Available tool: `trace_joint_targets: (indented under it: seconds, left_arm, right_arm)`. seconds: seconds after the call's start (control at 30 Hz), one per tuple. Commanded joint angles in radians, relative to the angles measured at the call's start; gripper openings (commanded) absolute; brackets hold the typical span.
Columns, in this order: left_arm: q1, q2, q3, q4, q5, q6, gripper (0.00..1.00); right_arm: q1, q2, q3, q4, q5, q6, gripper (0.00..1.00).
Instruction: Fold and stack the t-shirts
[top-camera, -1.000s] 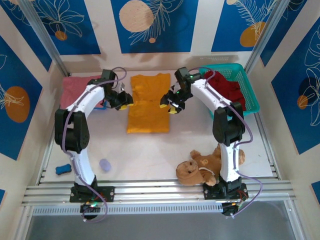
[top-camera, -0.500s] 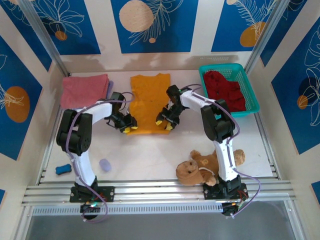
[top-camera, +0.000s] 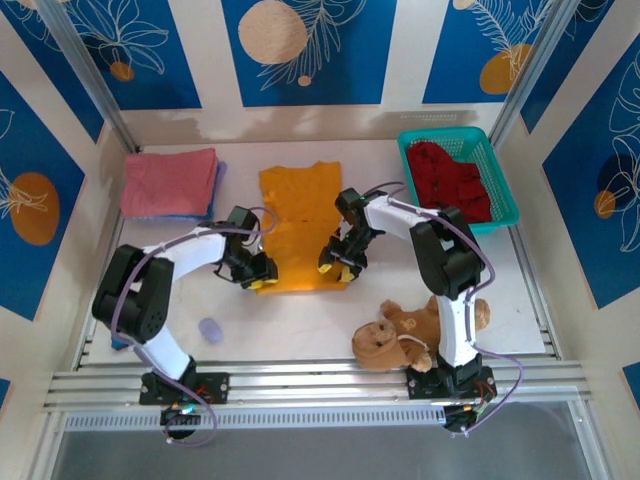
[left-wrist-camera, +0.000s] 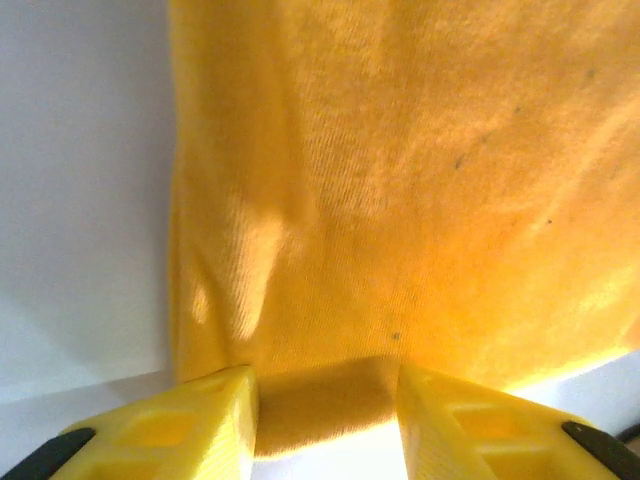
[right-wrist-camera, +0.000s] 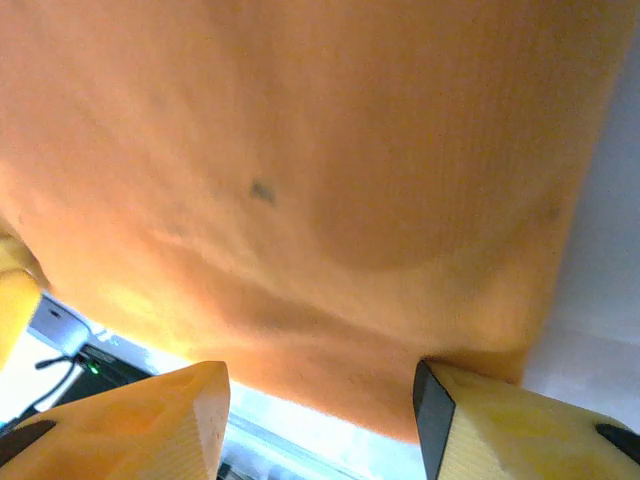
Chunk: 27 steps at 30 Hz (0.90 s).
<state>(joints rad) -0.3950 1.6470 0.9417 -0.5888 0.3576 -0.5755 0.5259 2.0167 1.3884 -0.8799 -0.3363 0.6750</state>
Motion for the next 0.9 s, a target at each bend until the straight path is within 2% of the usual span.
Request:
trace_joint_targets:
  seconds: [0.0, 0.23, 0.47, 0.6, 0.7, 0.87]
  left_arm:
    - [-0.006, -0.081, -0.006, -0.067, -0.027, -0.024, 0.41]
    - [-0.004, -0.184, -0.061, -0.101, -0.037, -0.020, 0.41]
    - [-0.005, -0.160, -0.156, 0.022, -0.002, -0.065, 0.40]
    - [-0.005, -0.108, -0.150, 0.057, 0.005, -0.059, 0.38]
    - [-0.005, -0.085, -0.149, 0.079, 0.006, -0.062, 0.37]
    - [-0.004, -0.063, -0.142, 0.094, -0.004, -0.062, 0.35]
  right_arm:
    - [0.009, -0.096, -0.032, -0.024, 0.012, 0.007, 0.53]
    - [0.003, -0.159, -0.111, -0.045, 0.075, 0.027, 0.53]
    - [-0.006, -0.144, -0.184, 0.037, 0.084, 0.052, 0.52]
    - [-0.029, -0.131, -0.226, 0.113, 0.056, 0.049, 0.46]
    - [-0.037, -0.126, -0.223, 0.124, 0.051, 0.043, 0.40]
    - [-0.037, -0.106, -0.215, 0.137, 0.024, 0.038, 0.35]
